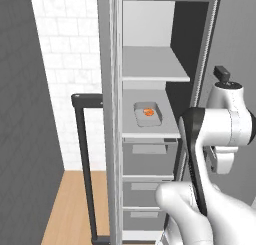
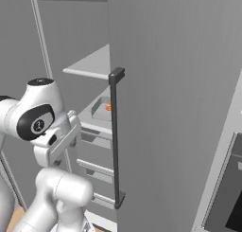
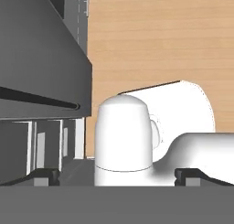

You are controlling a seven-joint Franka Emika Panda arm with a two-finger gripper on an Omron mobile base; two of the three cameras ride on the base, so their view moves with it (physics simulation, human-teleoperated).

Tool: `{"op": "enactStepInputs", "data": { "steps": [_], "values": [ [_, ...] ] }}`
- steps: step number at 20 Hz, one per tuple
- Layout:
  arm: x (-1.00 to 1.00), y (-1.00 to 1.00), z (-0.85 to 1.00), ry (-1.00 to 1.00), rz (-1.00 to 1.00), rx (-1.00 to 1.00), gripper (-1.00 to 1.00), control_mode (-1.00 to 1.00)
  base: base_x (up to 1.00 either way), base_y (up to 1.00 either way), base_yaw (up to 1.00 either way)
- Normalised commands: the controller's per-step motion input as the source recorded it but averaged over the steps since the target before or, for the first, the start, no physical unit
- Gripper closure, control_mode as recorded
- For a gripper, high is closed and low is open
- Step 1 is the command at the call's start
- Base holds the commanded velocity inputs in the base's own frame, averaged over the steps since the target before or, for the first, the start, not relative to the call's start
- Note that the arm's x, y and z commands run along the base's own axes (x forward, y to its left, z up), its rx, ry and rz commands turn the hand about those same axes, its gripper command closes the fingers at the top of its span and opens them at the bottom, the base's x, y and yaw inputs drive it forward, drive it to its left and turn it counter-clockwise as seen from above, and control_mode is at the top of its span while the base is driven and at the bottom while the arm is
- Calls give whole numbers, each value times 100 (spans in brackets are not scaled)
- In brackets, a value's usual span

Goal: Take the meat container that has the shrimp and place it on the second highest rack of the freezer. Then take the vegetable container that has the cucumbers and place it on the highest rack of the freezer.

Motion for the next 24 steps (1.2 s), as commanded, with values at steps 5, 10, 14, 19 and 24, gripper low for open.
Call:
{"op": "enactStepInputs", "data": {
  "steps": [5, 10, 14, 19, 24],
  "values": [
    [0, 0, 0, 0, 0, 0, -100, 100, -31, -18, 2],
    [0, 0, 0, 0, 0, 0, -100, 100, -80, -90, -2],
    [0, 0, 0, 0, 0, 0, -100, 100, -57, -100, -19],
    [0, 0, 0, 0, 0, 0, -100, 100, -19, -100, -24],
    [0, 0, 0, 0, 0, 0, -100, 100, -4, -100, -22]
  ]
}}
